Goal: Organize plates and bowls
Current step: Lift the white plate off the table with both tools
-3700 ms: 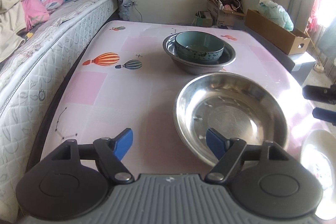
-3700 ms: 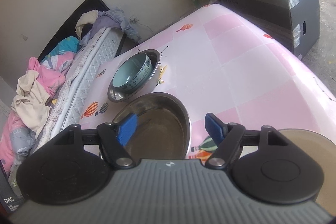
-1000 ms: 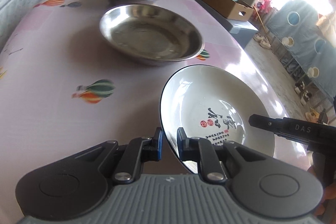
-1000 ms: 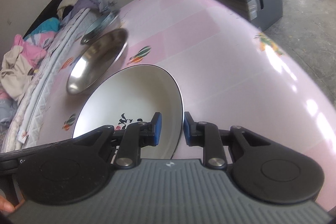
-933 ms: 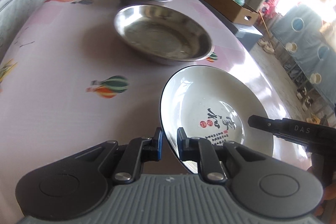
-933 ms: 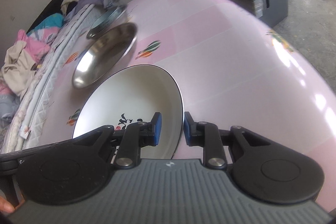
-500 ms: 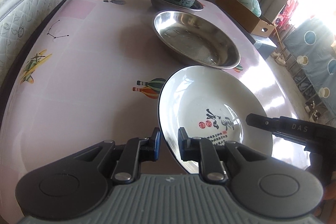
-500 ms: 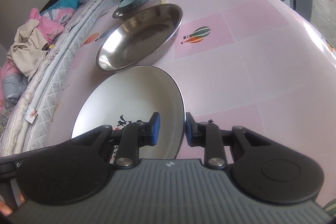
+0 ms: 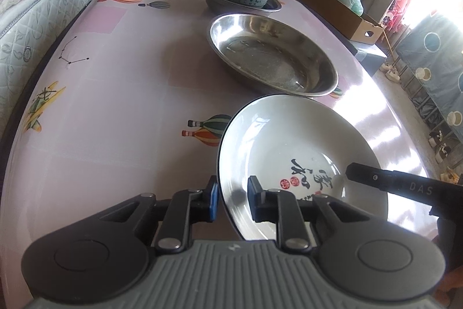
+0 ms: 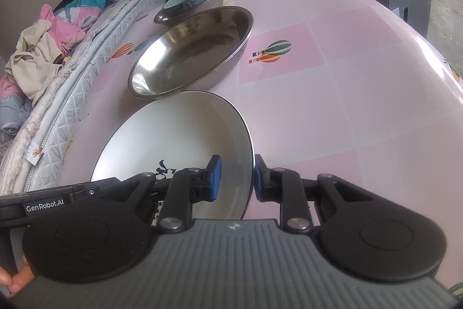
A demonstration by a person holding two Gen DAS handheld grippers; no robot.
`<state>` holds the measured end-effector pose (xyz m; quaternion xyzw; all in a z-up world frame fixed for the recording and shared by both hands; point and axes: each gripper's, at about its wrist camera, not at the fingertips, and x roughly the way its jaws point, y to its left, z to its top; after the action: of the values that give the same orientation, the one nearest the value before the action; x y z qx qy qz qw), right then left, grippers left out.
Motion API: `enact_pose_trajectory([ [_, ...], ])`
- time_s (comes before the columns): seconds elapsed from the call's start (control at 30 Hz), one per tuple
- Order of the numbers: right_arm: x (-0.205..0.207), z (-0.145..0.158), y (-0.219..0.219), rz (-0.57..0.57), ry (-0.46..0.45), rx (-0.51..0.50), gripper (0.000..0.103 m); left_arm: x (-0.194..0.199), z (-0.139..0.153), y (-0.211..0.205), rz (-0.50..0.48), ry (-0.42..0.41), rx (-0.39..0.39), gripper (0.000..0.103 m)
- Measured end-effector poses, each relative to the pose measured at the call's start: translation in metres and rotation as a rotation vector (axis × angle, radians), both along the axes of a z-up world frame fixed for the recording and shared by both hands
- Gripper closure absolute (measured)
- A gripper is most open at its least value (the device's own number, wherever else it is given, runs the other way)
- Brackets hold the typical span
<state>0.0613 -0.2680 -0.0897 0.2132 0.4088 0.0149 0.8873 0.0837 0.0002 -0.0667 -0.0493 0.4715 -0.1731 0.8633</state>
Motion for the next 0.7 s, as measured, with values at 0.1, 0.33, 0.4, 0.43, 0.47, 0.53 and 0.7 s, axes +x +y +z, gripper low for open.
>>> enact_pose_trajectory([
  [0.1, -0.004, 0.001, 0.001, 0.008, 0.008, 0.007, 0.081, -0.002, 0.001, 0.004, 0.0, 0.008, -0.009, 0.082],
  [0.33, -0.007, 0.0, 0.003, 0.017, -0.01, -0.015, 0.081, -0.001, -0.003, -0.005, -0.016, 0.003, 0.034, 0.078],
  [0.4, -0.007, -0.001, 0.002, 0.014, -0.018, -0.007, 0.081, 0.0, -0.005, -0.005, -0.021, 0.005, 0.02, 0.073],
  [0.43, -0.008, -0.002, 0.001, 0.01, -0.022, 0.0, 0.081, 0.0, -0.005, -0.006, -0.025, -0.003, 0.019, 0.07],
  [0.47, -0.008, -0.003, 0.001, 0.006, -0.028, 0.007, 0.081, 0.0, -0.005, -0.008, -0.029, -0.007, 0.024, 0.066],
  [0.53, -0.009, -0.004, -0.001, -0.002, -0.036, 0.021, 0.081, 0.0, -0.006, -0.01, -0.043, -0.019, 0.025, 0.06],
  [0.7, -0.008, -0.006, -0.009, -0.012, -0.04, 0.1, 0.075, -0.001, -0.008, -0.006, -0.04, -0.031, -0.035, 0.031],
])
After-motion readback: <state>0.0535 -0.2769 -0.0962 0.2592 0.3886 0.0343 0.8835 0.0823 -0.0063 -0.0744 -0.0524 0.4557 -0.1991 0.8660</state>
